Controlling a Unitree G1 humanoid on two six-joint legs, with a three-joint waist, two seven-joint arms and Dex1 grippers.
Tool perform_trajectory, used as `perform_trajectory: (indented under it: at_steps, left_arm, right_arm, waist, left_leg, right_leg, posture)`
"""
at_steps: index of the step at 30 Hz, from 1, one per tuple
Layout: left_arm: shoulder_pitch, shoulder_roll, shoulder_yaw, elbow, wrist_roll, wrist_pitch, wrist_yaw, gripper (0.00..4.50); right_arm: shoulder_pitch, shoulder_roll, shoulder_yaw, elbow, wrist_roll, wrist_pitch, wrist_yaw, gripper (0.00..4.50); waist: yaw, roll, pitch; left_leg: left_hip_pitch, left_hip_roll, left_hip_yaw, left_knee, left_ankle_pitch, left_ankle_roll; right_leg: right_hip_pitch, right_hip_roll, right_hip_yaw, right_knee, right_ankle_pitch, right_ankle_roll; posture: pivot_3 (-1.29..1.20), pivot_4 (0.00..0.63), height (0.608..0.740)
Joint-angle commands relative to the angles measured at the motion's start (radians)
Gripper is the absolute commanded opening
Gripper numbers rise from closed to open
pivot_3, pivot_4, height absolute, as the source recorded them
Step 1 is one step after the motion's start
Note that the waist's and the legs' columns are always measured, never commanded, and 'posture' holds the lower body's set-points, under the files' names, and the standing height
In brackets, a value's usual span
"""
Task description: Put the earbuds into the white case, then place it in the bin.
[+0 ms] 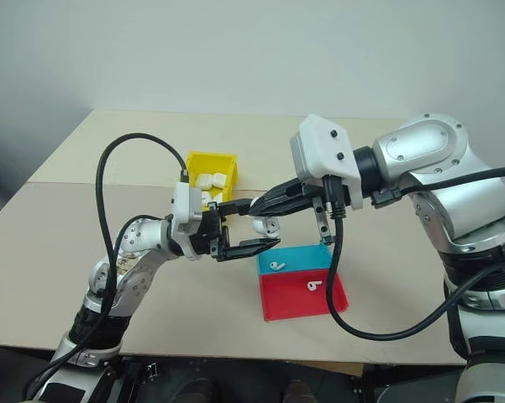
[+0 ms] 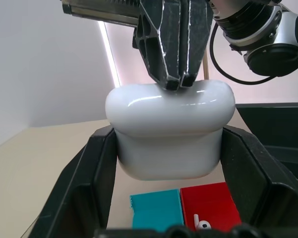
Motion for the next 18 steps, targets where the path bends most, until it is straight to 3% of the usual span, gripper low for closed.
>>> perform_trajectory:
  at_steps: [1, 18]
  left_arm:
    - [-0.021, -0.010, 0.026, -0.053, -0.021, -0.046, -0.003, 2.82]
    - [-0.014, -0.008, 0.033, -0.046, -0.017, -0.064, -0.005, 2.82]
  right_arm:
    - [0.003, -0.036, -0.007, 0.019, -0.066, -0.038, 0.023, 0.05]
    - [0.039, -0.045, -0.038, 0.045, -0.138, -0.119, 0.048, 0.05]
  waist:
    - [0.000, 0.000, 0.000]
    - [-0.001, 0.000, 0.000]
  left_leg:
    - [0.000, 0.000, 0.000, 0.000, 0.000, 0.000]
    - [0.000, 0.000, 0.000, 0.000, 0.000, 0.000]
  right_leg:
    - [0.000, 0.000, 0.000, 0.000, 0.000, 0.000]
    - [0.000, 0.000, 0.000, 0.001, 0.000, 0.000]
  posture:
    - [0.00, 0.150, 0.740]
    - [0.00, 0.150, 0.740]
